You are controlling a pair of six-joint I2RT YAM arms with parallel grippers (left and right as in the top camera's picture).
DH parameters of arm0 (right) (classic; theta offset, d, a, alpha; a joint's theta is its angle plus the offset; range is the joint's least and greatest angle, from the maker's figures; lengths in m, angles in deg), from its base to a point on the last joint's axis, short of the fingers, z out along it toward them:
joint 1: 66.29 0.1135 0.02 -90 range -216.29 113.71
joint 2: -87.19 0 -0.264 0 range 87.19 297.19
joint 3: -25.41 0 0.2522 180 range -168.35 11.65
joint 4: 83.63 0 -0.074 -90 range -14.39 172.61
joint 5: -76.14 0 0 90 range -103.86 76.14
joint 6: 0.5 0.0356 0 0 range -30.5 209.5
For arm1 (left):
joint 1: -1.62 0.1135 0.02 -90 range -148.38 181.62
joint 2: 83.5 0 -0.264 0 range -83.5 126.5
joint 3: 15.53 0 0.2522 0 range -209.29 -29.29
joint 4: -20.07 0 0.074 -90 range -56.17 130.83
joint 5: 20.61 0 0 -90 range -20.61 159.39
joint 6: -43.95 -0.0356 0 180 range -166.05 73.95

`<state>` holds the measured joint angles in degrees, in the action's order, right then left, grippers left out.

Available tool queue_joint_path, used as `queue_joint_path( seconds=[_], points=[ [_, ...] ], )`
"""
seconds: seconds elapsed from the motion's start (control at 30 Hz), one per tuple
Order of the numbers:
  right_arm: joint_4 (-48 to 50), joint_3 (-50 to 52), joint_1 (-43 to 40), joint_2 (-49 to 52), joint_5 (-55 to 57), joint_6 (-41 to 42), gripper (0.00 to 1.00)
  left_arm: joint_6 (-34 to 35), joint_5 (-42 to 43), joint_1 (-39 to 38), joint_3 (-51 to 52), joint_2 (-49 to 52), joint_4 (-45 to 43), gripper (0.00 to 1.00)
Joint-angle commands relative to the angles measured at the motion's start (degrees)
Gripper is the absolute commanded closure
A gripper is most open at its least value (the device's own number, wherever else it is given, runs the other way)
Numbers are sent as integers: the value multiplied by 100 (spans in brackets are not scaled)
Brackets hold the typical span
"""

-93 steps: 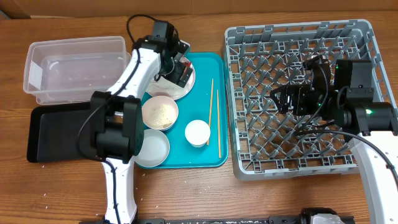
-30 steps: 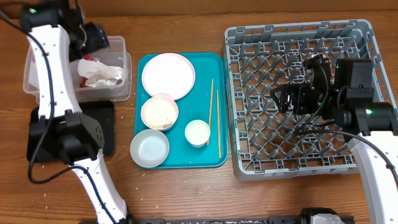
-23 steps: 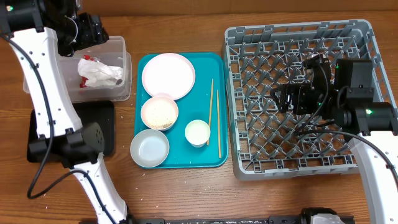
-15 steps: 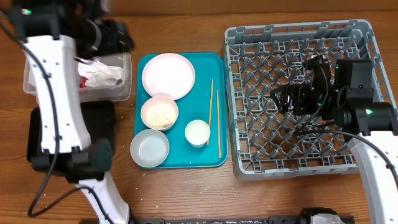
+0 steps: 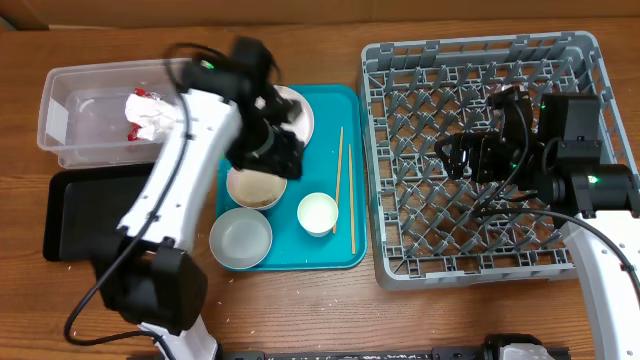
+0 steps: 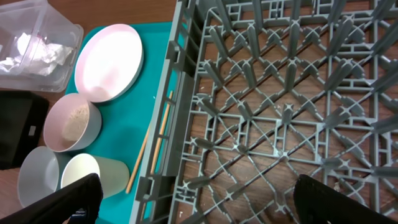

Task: Sort waste into correct bins and load items into the dishwasher
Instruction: 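Grasp the white cup with the left gripper and lift it, then hand the white cup from left gripper to right gripper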

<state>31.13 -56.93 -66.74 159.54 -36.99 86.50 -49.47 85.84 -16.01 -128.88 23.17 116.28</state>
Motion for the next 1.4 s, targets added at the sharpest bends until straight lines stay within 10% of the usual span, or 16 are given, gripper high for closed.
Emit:
queue_joint_path(
  seconds=[0.0,0.27,0.43,0.67,1.03,1.37],
  points=[
    [22,-120,-37,-22,-52,0,0,-94,-50,-319,717,-39,-472,38],
    [20,-120,-37,-22,-55,0,0,365,-302,-732,1858,-28,-1663,59],
    [-11,-120,-37,-22,-57,4,0,433,-354,-721,2044,-26,-1821,96],
    [-37,-114,-37,-22,-776,195,3,466,247,-474,1434,-31,-1550,96],
    [765,37,4,275,-3681,903,6,-293,4977,1137,192,-28,-942,96],
    [2544,37,914,929,-4752,933,12,-306,6489,1381,192,-28,-844,96]
  ],
)
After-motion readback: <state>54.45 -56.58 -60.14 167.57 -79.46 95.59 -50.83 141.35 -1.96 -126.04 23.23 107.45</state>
